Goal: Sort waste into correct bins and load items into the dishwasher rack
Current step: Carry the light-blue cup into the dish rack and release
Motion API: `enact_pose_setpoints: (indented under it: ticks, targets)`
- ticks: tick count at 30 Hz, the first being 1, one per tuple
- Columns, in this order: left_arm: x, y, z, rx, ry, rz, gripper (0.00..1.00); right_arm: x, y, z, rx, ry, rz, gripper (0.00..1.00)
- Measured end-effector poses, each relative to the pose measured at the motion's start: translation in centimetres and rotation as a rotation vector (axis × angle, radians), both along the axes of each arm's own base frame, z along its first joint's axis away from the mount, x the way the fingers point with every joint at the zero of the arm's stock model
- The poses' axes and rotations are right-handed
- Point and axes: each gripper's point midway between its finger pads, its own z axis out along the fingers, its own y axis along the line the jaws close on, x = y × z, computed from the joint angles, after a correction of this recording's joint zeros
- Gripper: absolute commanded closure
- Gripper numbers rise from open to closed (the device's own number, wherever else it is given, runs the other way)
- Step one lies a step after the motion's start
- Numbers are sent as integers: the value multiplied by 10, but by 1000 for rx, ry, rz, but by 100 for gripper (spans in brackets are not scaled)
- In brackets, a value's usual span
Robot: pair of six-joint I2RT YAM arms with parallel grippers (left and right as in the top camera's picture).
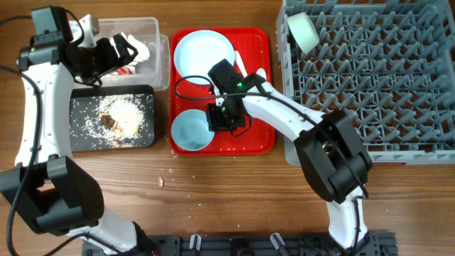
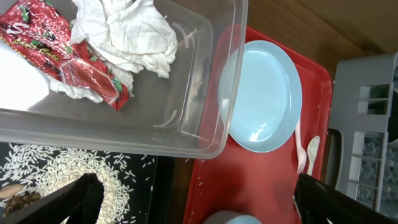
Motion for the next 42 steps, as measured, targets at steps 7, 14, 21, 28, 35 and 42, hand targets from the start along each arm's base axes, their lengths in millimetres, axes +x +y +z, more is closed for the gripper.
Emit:
enact_pose_setpoints:
  ticks: [7, 14, 21, 28, 35, 42]
  targets:
    - [0, 0, 0, 0, 1, 0, 0, 5, -38, 10, -136, 28, -55, 96]
    - [0, 0, 0, 0, 0, 0, 0, 97, -198, 189, -237, -460, -491, 96]
    - [0, 0, 0, 0, 0, 0, 0, 74, -347, 295, -434, -741, -885, 96]
    - [0, 0, 0, 0, 0, 0, 0, 84, -368, 236, -907, -628, -737, 96]
    - [0, 0, 0, 0, 0, 0, 0, 117, -344, 174, -1292, -573, -338, 96]
    - [0, 0, 0, 0, 0, 0, 0, 140, -316, 163, -1461, -626, -125, 91]
